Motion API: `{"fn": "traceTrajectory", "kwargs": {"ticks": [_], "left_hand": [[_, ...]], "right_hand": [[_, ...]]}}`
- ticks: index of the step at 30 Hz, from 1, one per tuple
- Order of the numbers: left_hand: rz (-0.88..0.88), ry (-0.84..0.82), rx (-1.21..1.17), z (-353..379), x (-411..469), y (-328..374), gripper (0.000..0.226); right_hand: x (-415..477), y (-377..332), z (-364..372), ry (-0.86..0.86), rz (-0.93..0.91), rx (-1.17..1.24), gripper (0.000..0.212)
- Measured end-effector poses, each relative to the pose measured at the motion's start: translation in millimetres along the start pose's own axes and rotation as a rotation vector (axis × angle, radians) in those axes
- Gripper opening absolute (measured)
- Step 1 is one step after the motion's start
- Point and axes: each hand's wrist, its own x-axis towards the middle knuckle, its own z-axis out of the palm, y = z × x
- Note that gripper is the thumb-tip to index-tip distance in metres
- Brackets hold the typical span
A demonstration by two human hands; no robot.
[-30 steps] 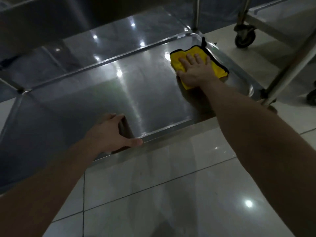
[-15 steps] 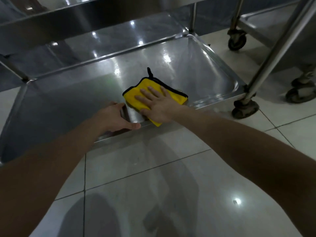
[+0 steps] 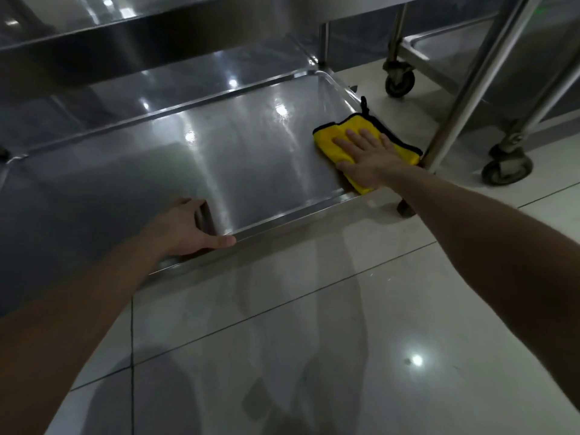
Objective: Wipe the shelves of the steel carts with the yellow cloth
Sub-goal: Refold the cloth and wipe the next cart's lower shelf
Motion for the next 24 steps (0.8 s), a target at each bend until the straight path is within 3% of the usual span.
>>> {"fn": "traceTrajectory", "kwargs": {"ticks": [7, 11, 17, 20, 24], "left_hand": [[0.006, 0.020, 0.029, 2.5, -3.1, -4.3, 0.158], [-0.002, 0.031, 0.033, 5.6, -1.1, -6.6, 0.164], [-0.009, 0.072, -0.018, 8.4, 2.5, -9.7, 0.159], [-0.015, 0.106, -0.079, 11.0, -1.2, -9.5, 0.156], [-0.066, 0.276, -0.052, 19.9, -22.9, -11.1, 0.147]], "right_hand": [[89.2, -62.8, -9.5, 0.096, -0.012, 0.060, 0.078], [104.4, -130.8, -4.4, 0.103, -0.133, 0.042, 0.073], [52.6, -197.7, 14.5, 0.030, -0.391, -0.029, 0.070], [9.7, -205.5, 29.8, 0.028, -0.436, -0.045, 0.067], [-36.0, -213.6, 41.3, -0.017, -0.452, -0.040, 0.075]]}}
